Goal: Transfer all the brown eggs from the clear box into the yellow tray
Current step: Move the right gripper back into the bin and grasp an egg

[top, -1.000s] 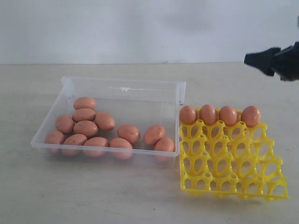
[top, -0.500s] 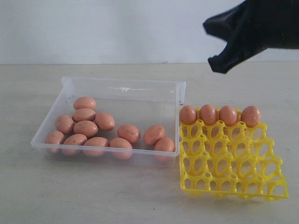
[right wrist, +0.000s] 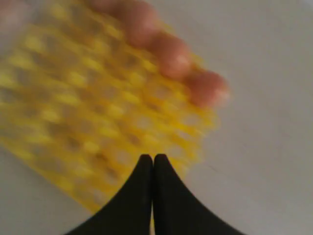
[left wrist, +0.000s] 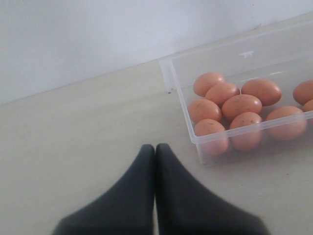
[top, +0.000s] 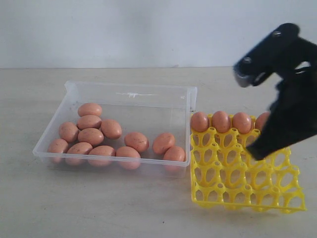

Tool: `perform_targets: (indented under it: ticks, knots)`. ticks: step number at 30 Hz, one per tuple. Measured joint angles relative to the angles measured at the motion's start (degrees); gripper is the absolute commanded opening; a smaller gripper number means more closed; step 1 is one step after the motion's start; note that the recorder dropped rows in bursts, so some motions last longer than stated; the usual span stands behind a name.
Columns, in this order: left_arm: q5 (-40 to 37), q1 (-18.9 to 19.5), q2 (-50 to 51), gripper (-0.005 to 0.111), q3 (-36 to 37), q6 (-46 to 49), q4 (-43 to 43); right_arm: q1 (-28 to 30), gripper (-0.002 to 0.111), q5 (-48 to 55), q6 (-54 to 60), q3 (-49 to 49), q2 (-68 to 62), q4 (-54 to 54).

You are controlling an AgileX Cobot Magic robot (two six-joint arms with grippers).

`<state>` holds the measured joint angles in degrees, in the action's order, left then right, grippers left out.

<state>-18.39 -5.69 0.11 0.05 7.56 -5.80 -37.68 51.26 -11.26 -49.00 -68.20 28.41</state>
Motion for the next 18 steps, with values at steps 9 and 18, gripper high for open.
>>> perform_targets:
  ticks: [9, 18]
  knots:
    - [0.00, 0.00, 0.00, -0.004, 0.00, 0.00, 0.00, -0.11, 0.000, 2.74, 24.12, -32.95, -28.63, -39.25]
    - [0.00, 0.00, 0.00, -0.004, 0.00, 0.00, 0.00, -0.19, 0.061, 16.24, 29.20, -61.15, -57.01, -45.80]
